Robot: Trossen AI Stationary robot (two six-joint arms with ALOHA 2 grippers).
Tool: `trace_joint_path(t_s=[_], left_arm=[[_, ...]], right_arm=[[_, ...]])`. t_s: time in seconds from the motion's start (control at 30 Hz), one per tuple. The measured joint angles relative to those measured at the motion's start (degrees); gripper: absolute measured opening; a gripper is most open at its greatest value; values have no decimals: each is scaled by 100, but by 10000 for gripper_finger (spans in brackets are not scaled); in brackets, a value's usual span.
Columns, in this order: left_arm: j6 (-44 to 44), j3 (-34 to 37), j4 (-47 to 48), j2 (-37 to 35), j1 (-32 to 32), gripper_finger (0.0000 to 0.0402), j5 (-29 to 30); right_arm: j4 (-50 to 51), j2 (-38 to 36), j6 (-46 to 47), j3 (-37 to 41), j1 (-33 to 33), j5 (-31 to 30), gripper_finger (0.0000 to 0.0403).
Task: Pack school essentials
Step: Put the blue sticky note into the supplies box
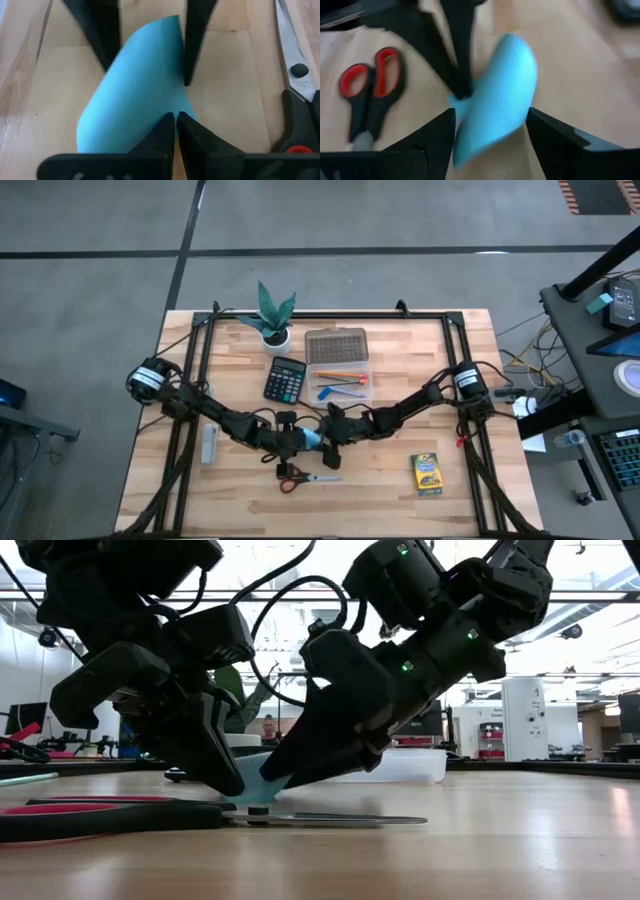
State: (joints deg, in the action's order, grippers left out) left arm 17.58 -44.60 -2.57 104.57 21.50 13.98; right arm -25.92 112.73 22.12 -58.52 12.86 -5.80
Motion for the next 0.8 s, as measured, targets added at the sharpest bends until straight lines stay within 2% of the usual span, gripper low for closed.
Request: trace_joint_path(t_s=[0.47, 0.8], left_arm=[[4, 0, -4, 2, 0, 6, 2], [9, 0, -11, 0, 0, 6, 7]], right_arm=[[1, 0, 143, 0, -24, -121, 205], [-16, 0, 202, -4, -22, -122, 104]])
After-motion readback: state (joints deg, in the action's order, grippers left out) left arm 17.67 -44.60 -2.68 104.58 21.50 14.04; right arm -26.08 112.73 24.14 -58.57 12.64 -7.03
